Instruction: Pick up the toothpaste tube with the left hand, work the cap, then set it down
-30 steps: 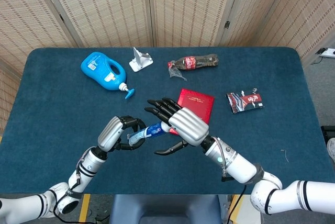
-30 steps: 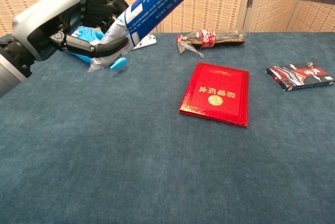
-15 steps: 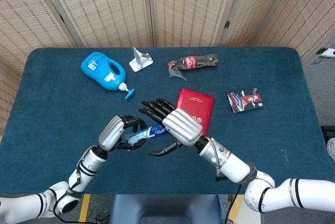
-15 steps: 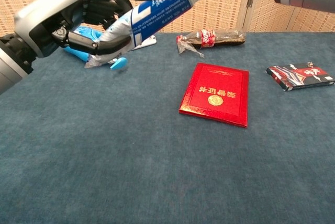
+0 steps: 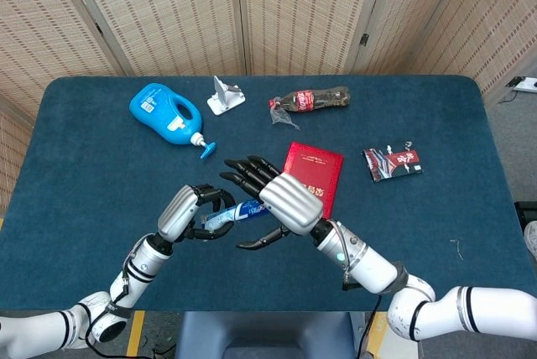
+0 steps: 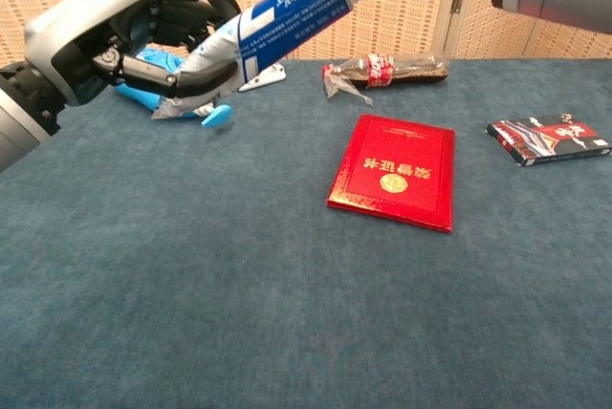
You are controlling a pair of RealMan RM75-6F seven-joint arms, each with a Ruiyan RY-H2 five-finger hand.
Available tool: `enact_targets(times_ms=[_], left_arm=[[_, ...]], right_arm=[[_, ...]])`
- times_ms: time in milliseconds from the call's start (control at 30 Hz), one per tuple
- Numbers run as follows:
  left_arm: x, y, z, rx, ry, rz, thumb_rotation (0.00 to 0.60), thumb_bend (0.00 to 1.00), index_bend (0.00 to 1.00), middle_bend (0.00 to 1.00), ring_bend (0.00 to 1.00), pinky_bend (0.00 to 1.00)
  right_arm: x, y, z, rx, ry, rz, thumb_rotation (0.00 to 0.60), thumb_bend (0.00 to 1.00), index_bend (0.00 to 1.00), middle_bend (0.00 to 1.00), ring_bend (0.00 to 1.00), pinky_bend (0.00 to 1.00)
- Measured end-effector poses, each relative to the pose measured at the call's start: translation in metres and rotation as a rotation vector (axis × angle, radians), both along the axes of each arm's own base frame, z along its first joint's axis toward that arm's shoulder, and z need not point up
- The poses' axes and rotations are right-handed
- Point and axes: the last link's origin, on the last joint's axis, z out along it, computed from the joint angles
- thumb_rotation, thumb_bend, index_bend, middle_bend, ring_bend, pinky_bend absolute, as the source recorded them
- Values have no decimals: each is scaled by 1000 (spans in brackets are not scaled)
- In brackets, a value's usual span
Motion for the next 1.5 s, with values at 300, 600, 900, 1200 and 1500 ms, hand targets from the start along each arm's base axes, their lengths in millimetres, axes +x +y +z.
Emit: enact_targets(times_ms=[300, 600, 900, 1200, 1500], left_arm=[[-1, 1, 2, 2, 2, 5, 600, 633, 737, 775, 730, 569], [-5, 1, 1, 9, 21, 7, 600, 633, 737, 775, 729, 569], [-34, 8, -6, 69, 224, -2, 600, 633, 728, 775, 721, 568], [-61, 16, -18, 57, 535, 42, 600, 633, 694, 775, 691, 558], [-69, 23, -28, 56, 728, 86, 600, 611, 583, 698, 618, 521]], right_arm=[[0, 0, -8, 25, -63, -6, 220, 0, 0, 0, 0, 0], [3, 1, -10, 42, -99, 3, 220, 0, 0, 0, 0, 0], [-13, 2, 17, -14, -101, -11, 219, 0, 0, 0, 0, 0], [-49, 4, 46, -114, -20, -70, 218, 0, 0, 0, 0, 0], [-85, 9, 64, -169, 51, -143, 220, 0, 0, 0, 0, 0]])
